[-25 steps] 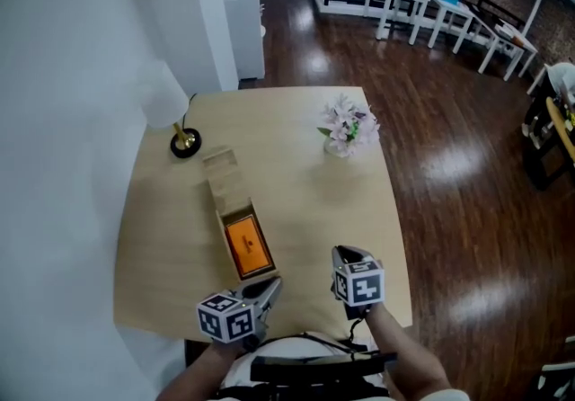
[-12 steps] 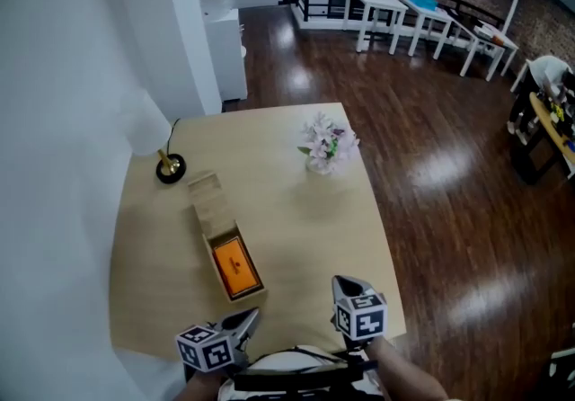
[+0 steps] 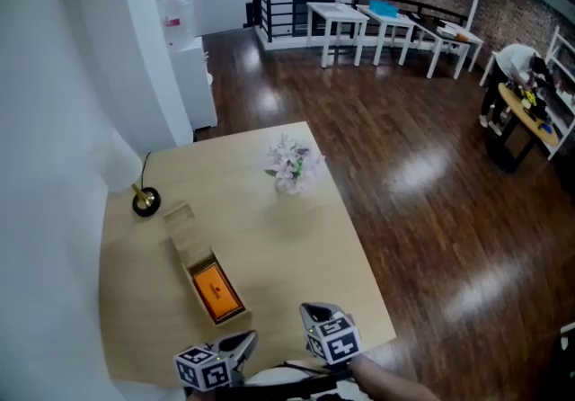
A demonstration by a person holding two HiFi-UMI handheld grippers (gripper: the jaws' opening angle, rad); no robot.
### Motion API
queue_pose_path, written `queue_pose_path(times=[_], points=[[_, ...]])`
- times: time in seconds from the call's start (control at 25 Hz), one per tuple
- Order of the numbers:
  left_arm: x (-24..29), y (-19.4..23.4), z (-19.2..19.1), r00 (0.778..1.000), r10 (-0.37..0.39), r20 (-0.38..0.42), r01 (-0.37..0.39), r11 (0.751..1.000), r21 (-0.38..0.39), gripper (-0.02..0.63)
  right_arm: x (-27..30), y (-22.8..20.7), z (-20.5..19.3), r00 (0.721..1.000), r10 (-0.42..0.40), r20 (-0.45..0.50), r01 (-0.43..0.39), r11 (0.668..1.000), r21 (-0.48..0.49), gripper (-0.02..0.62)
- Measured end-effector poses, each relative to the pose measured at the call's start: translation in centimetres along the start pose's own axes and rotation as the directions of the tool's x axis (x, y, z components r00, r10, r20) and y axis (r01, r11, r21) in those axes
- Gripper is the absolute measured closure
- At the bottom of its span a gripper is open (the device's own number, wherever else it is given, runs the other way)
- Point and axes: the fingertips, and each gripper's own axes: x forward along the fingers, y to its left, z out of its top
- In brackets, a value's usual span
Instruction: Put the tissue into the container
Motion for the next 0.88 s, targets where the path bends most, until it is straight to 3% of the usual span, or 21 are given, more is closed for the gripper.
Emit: queue_pose_path(times=[0.48,0.88], points=[[0.8,-0.4,-0.6,0.999,-0.01,-0.05,0.012,0.999,0.038,0.594,-0.1,1.6,-0.9,1.0,0.025,-0.019,-0.026,0.996,-0.084,0.595],[1.3,0.2,-1.6,0.998,-0.006,-0.065,0.011,0.997,0.077,0.594,-0.3,1.6,-1.6,0.999,0.022,-0.037,-0.025,0.996,-0.09,0.595]])
